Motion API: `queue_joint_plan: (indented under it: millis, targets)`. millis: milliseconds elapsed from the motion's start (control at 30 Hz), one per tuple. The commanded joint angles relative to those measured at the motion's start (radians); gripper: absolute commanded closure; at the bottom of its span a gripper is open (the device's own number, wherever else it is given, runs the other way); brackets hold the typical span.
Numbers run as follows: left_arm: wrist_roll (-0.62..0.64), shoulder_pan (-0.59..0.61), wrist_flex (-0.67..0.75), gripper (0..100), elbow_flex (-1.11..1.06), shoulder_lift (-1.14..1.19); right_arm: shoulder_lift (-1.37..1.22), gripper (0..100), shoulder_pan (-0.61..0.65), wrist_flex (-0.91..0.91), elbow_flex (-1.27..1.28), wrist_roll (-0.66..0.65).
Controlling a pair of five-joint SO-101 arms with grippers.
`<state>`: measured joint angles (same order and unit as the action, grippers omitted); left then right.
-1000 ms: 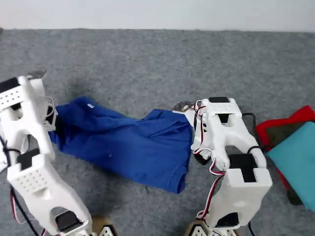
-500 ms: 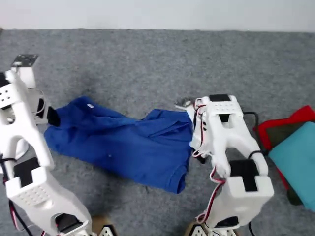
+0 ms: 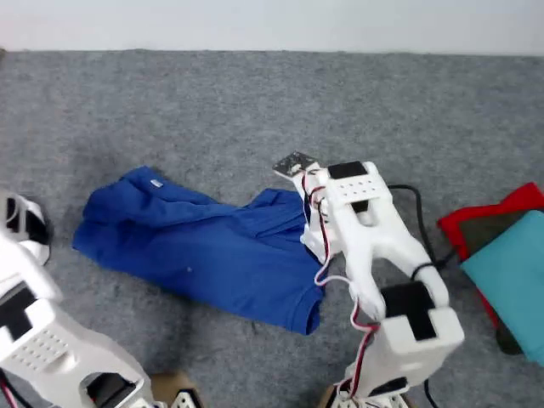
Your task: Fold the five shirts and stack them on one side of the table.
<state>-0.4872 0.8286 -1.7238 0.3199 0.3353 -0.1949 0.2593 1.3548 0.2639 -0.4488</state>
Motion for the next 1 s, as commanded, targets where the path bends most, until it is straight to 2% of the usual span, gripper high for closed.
queue_joint_plan:
  millis: [0, 233, 400, 633, 967]
  targets:
    - [-0.043, 0.043, -0.034, 81, 0.022, -0.061, -0.07, 60.6, -0.007, 0.035, -0.17, 0.011]
    - [-0.04, 0.054, -0.034, 81, 0.021, -0.061, -0.308, 60.7, 0.024, 0.153, -0.471, 0.06]
    - [-0.038, 0.054, -0.034, 81, 0.021, -0.061, -0.489, 62.3, 0.016, 0.211, -0.557, 0.08]
    - [-0.038, 0.054, -0.034, 81, 0.001, -0.061, -0.552, 91.5, -0.024, 0.183, -0.577, 0.061]
    - [-0.038, 0.054, -0.034, 81, -0.101, -0.061, -0.552, 98.0, -0.13, 0.193, -0.577, 0.058]
